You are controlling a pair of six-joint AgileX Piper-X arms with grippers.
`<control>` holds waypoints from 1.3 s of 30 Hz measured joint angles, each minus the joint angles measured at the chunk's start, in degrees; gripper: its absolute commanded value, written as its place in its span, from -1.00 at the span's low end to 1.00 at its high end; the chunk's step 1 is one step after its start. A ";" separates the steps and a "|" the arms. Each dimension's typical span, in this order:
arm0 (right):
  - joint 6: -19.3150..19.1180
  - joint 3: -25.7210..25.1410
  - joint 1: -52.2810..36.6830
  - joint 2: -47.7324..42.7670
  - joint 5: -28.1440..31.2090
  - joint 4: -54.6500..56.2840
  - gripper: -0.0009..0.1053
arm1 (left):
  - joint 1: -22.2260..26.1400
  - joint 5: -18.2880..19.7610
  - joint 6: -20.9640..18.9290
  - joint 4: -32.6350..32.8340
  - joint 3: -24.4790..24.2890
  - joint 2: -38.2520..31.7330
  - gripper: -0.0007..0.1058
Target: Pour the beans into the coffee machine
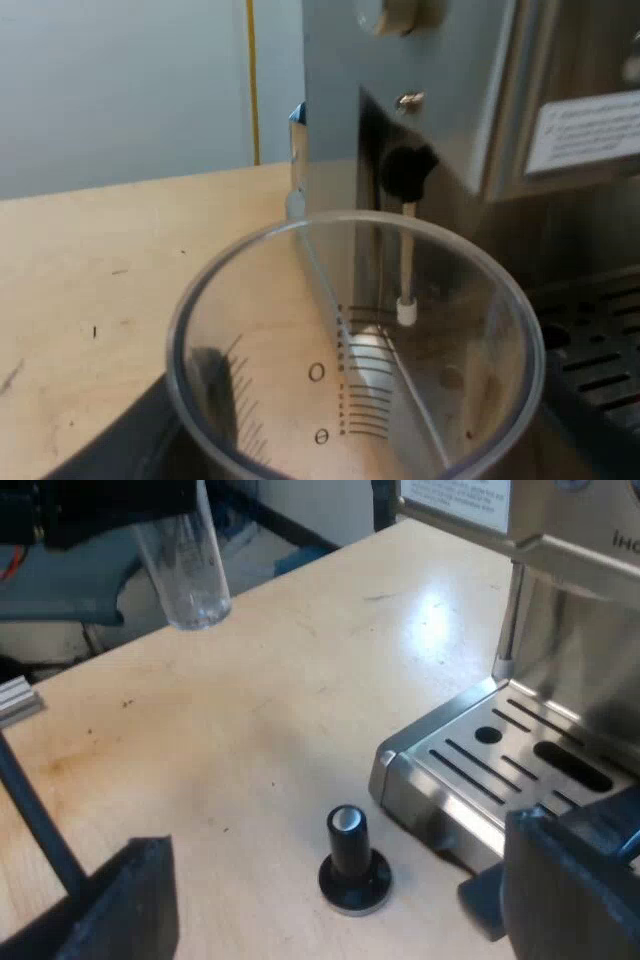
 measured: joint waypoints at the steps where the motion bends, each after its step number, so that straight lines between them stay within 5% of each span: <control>1: 0.43 1.27 0.00 0.00 -0.11 -1.29 0.31 | 0.82 0.54 0.00 -1.09 0.89 0.48 -0.64; 11: 1.70 6.52 0.00 0.00 1.75 -8.45 0.31 | 1.09 2.95 0.00 -14.11 5.57 7.57 -0.64; 21: 1.70 6.55 0.00 5.28 3.19 -10.42 0.31 | 1.09 4.25 4.00 -26.15 5.58 20.27 -0.64; 39: 2.02 6.55 0.00 12.33 4.02 -15.15 0.31 | 0.66 5.72 4.32 -45.42 5.58 39.41 -0.64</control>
